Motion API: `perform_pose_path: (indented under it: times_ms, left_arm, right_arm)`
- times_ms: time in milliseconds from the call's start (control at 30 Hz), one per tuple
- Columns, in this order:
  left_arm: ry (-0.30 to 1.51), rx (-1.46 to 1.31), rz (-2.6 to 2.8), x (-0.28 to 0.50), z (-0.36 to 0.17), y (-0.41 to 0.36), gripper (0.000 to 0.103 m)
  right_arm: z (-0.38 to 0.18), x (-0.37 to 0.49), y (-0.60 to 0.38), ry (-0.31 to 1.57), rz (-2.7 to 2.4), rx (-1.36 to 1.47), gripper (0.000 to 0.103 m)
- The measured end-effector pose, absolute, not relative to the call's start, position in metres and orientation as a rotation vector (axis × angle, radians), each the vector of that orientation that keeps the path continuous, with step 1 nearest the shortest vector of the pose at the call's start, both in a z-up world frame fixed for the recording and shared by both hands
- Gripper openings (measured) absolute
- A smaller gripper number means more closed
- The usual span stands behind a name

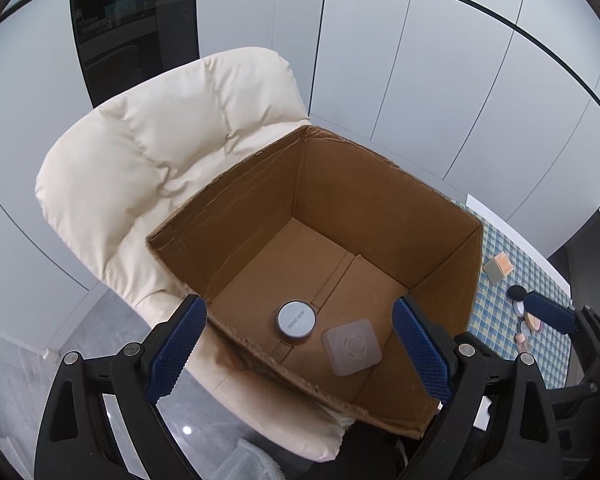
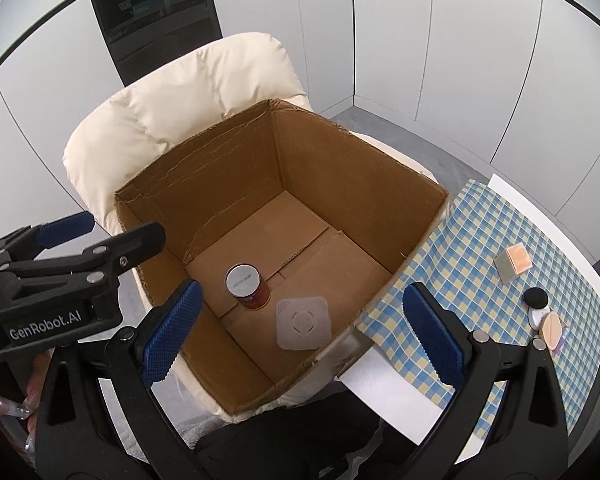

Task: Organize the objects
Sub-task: 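Withdraw both open tools from the cardboard box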

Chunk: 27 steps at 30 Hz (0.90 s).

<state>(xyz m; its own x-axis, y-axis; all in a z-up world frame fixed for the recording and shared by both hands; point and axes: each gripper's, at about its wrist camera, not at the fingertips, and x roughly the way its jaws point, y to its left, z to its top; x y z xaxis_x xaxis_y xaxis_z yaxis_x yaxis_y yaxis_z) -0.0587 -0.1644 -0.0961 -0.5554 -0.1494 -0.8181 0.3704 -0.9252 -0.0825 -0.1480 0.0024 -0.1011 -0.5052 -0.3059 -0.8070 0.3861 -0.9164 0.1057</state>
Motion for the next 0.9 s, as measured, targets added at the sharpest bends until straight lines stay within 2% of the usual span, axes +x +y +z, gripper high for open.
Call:
perform_pose_path:
  times_ms: [433, 900]
  left_arm:
    - [0.402, 1.262, -2.507, -0.015, -0.077, -0.154, 0.094]
    - [0.363, 1.280, -2.507, 0.030, -0.069, -0.131, 0.094]
  right_arm:
    - [-0.084, -0.108, 0.026, 0.108, -2.454, 1.284, 0.102]
    - [-0.071, -0.061, 0.053, 0.084, -2.469, 1.284, 0.102]
